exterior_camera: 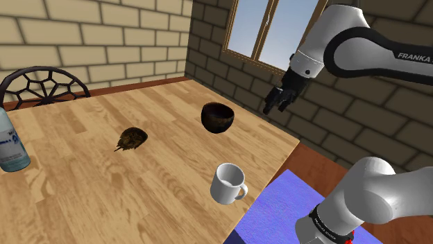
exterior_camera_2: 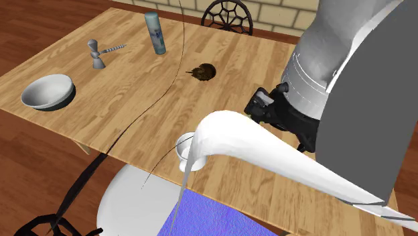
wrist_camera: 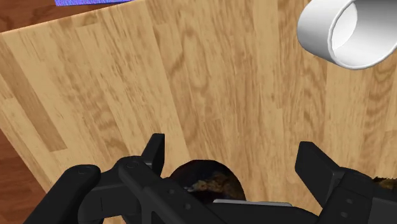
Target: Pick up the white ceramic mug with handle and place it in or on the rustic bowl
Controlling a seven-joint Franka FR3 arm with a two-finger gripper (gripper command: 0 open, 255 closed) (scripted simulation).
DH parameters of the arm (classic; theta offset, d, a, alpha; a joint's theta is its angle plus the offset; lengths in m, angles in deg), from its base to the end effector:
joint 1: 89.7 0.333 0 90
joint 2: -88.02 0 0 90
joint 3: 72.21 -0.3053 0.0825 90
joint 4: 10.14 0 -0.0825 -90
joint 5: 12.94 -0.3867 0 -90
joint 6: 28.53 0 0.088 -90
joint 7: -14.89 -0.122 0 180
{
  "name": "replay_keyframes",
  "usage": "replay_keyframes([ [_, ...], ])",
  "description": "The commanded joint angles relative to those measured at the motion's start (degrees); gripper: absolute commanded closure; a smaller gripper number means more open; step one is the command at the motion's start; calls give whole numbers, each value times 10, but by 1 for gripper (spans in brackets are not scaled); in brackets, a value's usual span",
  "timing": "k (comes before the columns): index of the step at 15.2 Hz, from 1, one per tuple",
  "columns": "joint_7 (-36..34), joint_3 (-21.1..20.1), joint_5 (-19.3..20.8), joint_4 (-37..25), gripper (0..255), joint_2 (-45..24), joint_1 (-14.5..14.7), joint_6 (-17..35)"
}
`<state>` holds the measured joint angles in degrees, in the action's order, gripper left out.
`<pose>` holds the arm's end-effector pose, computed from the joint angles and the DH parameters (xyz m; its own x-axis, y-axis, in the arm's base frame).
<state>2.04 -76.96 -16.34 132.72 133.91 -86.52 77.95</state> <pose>0.3352 0.0556 0.5328 0.9799 -0.1193 0.1598 -0.1150 -0.9927 -0.0358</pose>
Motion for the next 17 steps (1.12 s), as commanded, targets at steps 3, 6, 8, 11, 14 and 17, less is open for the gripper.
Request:
replay_keyframes([
  [3,-30,-38,-21,51,0,-1,21,45],
  [6,-54,-69,-39,82,0,-10,39,80],
  [8,-71,-91,-51,100,0,-21,51,105],
  [11,-96,-125,-69,122,0,-43,69,144],
  [14,-122,-160,-87,139,0,-74,86,187],
  [17,-148,-194,-100,148,0,-111,99,228],
])
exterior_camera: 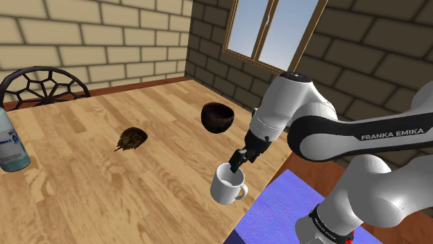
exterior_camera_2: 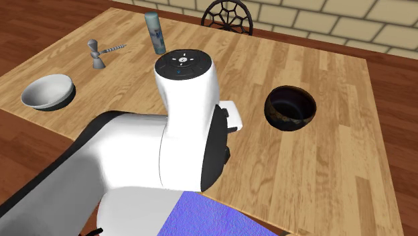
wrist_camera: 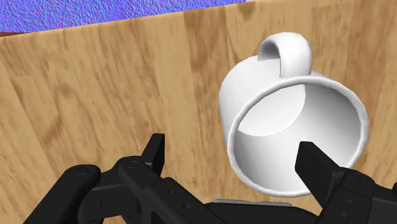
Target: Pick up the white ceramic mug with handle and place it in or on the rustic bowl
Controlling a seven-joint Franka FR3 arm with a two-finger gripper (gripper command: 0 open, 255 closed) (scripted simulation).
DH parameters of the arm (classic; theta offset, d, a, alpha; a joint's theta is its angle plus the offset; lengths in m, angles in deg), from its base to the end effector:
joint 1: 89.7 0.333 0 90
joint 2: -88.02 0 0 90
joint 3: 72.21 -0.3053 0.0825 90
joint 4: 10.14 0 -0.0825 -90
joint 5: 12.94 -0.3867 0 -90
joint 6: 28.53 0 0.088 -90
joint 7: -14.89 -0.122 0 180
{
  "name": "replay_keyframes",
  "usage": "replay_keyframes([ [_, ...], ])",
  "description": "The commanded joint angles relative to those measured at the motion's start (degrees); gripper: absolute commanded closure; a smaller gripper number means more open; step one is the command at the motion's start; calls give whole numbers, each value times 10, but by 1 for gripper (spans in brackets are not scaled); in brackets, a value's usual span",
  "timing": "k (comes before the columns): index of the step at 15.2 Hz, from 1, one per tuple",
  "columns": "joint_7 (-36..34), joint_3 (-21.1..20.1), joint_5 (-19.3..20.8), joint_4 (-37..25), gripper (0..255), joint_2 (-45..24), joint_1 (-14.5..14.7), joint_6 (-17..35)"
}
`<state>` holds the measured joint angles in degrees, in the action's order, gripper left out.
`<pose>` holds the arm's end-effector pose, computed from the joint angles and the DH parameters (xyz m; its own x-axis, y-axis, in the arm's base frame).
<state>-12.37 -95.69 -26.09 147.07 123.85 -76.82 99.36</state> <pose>0.2986 0.2107 0.3695 0.9943 -0.0370 0.1003 -0.0369 -0.9993 -0.0033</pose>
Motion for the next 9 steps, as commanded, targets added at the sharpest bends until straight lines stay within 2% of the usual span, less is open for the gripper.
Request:
replay_keyframes([
  [1,-4,-9,-3,9,0,-16,1,24],
  [7,-7,-23,-4,30,0,-58,-5,87],
  [9,-8,-25,-4,32,0,-63,-5,93],
])
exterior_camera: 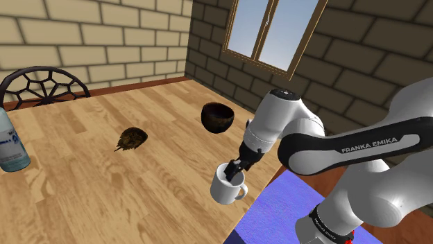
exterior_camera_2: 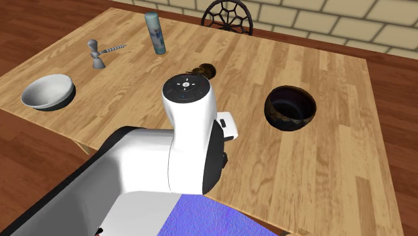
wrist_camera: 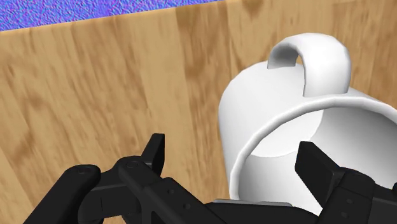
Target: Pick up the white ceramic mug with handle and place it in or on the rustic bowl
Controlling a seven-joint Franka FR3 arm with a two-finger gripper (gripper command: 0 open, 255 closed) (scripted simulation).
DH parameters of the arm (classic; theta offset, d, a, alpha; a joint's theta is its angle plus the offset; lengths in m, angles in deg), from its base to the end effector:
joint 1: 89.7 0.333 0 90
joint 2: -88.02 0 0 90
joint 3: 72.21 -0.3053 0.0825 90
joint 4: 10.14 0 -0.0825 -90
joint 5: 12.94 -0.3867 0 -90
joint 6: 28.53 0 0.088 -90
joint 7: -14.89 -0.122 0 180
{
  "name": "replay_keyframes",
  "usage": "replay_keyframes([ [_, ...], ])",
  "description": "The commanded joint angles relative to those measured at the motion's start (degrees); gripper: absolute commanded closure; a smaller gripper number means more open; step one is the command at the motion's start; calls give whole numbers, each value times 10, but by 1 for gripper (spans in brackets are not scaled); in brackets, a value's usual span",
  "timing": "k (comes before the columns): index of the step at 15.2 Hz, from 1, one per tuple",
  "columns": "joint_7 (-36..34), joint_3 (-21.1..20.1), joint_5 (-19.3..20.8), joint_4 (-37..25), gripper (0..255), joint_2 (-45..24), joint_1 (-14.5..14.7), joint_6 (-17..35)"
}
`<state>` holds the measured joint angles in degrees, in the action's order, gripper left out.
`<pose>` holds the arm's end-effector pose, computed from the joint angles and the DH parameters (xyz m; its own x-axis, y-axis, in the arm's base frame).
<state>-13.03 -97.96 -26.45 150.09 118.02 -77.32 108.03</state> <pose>0.3002 0.2139 0.3237 0.9947 -0.0330 0.0976 -0.0329 -0.9995 -0.0022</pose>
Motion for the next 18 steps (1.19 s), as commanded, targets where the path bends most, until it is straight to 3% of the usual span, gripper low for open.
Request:
replay_keyframes([
  [1,-1,-2,0,2,0,-5,0,7],
  [6,-1,-2,0,2,0,-5,0,7],
  [7,-1,-2,0,2,255,-5,0,7],
  [16,-1,-2,0,2,255,-5,0,7],
  [18,1,3,0,-6,255,9,1,-14],
])
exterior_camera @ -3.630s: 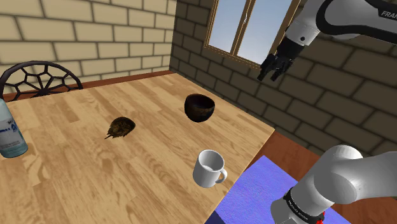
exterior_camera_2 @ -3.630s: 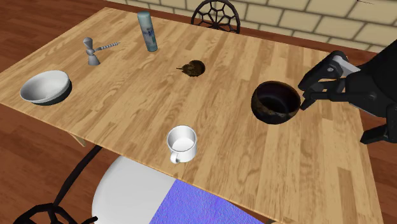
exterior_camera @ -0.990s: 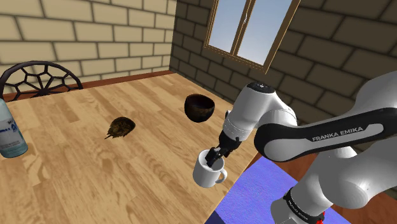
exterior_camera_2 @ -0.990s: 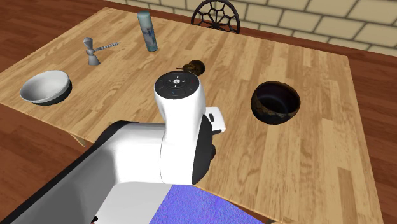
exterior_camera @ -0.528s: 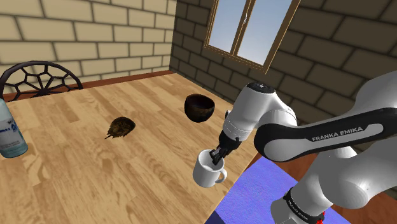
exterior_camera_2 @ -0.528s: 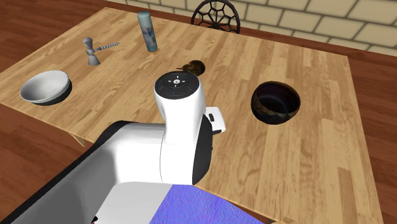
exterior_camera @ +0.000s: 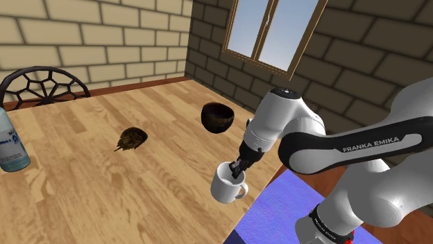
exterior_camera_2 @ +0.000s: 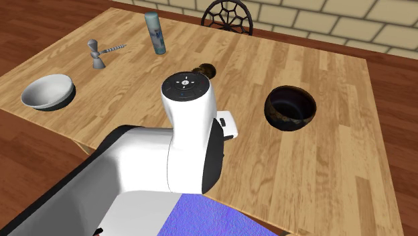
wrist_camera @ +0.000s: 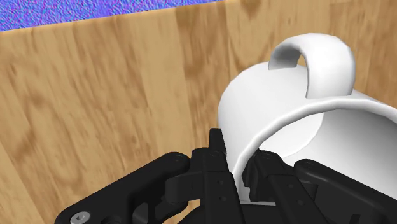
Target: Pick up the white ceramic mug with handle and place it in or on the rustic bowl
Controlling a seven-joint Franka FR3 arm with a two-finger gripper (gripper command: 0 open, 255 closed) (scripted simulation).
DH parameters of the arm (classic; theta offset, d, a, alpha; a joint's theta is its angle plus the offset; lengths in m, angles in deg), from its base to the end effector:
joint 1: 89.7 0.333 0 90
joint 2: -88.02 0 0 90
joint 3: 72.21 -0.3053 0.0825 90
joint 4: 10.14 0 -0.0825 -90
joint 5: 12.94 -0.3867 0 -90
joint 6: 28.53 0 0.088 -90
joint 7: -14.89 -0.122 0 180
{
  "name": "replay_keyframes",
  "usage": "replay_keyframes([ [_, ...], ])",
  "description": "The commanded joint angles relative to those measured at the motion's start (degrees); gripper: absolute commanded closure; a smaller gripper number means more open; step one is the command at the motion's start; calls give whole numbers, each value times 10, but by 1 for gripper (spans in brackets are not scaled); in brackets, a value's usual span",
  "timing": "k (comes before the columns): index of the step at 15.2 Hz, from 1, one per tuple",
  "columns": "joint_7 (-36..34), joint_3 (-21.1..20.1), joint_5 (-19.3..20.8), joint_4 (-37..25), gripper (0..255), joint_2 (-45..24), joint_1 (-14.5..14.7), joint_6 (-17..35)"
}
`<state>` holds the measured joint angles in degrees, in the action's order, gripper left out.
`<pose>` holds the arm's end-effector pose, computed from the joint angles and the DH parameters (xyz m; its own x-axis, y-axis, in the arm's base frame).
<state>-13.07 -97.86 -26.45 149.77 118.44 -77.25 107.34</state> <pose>0.3002 0.2146 0.3275 0.9946 -0.0333 0.0982 -0.0332 -0.9994 -0.0026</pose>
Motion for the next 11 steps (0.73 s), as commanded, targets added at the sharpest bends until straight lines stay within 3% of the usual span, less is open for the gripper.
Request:
replay_keyframes([
  [1,2,4,1,-7,255,11,1,-18],
  [11,7,26,9,-55,255,61,3,-115],
])
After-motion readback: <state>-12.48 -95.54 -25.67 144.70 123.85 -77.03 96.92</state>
